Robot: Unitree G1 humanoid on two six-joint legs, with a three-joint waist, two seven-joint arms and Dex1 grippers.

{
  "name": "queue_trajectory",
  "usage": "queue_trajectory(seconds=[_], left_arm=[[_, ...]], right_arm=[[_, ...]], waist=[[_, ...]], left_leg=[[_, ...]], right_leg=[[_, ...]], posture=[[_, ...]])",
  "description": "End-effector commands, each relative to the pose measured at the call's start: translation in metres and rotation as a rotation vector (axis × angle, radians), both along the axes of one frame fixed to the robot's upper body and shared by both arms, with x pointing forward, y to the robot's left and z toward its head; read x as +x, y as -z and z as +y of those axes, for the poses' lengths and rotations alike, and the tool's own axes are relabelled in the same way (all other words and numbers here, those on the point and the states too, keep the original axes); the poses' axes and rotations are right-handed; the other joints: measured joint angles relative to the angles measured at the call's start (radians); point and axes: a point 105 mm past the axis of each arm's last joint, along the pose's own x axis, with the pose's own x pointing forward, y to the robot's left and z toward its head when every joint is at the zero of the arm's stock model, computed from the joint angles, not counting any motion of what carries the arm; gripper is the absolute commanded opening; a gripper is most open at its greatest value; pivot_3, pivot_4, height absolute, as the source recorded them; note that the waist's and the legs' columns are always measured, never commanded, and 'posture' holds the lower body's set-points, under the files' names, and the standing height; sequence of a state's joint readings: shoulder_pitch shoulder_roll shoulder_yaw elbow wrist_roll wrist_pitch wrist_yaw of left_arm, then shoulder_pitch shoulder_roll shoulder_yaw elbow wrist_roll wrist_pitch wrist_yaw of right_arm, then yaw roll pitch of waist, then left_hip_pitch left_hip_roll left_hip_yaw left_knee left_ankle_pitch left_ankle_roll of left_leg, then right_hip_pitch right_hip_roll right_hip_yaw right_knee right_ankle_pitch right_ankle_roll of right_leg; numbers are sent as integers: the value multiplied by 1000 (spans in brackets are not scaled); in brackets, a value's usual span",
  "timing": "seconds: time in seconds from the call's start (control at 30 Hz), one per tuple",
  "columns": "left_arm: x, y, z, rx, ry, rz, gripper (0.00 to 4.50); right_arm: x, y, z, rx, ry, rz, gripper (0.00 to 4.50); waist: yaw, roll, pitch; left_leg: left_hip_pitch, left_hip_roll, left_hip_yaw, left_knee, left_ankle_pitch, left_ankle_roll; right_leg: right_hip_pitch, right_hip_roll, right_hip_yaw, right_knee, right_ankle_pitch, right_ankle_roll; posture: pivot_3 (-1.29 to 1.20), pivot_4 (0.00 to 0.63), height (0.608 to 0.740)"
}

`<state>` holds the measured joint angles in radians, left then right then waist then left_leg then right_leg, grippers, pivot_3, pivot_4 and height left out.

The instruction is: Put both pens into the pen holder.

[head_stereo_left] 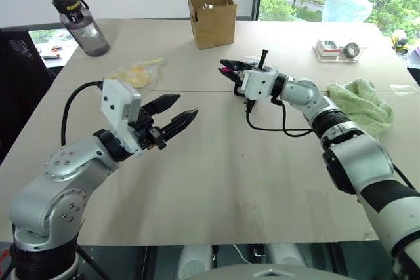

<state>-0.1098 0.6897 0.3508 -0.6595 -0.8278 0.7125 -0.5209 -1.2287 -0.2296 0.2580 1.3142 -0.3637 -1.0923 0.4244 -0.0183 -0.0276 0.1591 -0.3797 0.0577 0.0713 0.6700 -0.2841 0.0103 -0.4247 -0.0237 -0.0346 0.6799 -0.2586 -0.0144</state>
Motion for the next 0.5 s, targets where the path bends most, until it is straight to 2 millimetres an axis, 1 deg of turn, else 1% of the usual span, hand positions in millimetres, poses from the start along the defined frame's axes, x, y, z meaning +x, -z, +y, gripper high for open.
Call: queue_trajectory(seconds=[0.03, 0.13, 0.17, 0.23, 0.27, 0.37, 0.4, 0.5], left_arm=[[-3, -18, 5, -6, -39, -92, 2952], [-1, -21, 8, -17, -63, -107, 2952], [-1, -22, 8, -17, -66, -109, 2978], [-1, -21, 9, -16, -70, -109, 2978], [-1, -21, 9, -15, -73, -109, 2978], [1, -21, 11, -14, -83, -112, 2978], [1, -21, 12, -14, -84, -112, 2978], [2, -20, 12, -13, -80, -112, 2978]], right_arm=[[1, -19, 4, 28, 8, -49, 29], [3, -19, 4, 31, 19, -45, 29], [4, -19, 4, 32, 21, -44, 1113], [4, -19, 4, 36, 27, -41, 1991], [5, -19, 4, 39, 30, -38, 2542], [7, -21, 2, 56, 45, -25, 3895], [8, -21, 1, 59, 48, -24, 4435], [8, -22, 0, 62, 51, -24, 4480]], waist=[[0, 0, 0], [0, 0, 0], [0, 0, 0], [0, 0, 0], [0, 0, 0], [0, 0, 0], [0, 0, 0], [0, 0, 0]], left_leg=[[0, 0, 0, 0, 0, 0], [0, 0, 0, 0, 0, 0], [0, 0, 0, 0, 0, 0], [0, 0, 0, 0, 0, 0], [0, 0, 0, 0, 0, 0], [0, 0, 0, 0, 0, 0], [0, 0, 0, 0, 0, 0], [0, 0, 0, 0, 0, 0]], right_leg=[[0, 0, 0, 0, 0, 0], [0, 0, 0, 0, 0, 0], [0, 0, 0, 0, 0, 0], [0, 0, 0, 0, 0, 0], [0, 0, 0, 0, 0, 0], [0, 0, 0, 0, 0, 0], [0, 0, 0, 0, 0, 0], [0, 0, 0, 0, 0, 0]], posture=[[0, 150, 736], [0, 150, 736], [0, 150, 736], [0, 150, 736], [0, 150, 736], [0, 150, 736], [0, 150, 736], [0, 150, 736]])
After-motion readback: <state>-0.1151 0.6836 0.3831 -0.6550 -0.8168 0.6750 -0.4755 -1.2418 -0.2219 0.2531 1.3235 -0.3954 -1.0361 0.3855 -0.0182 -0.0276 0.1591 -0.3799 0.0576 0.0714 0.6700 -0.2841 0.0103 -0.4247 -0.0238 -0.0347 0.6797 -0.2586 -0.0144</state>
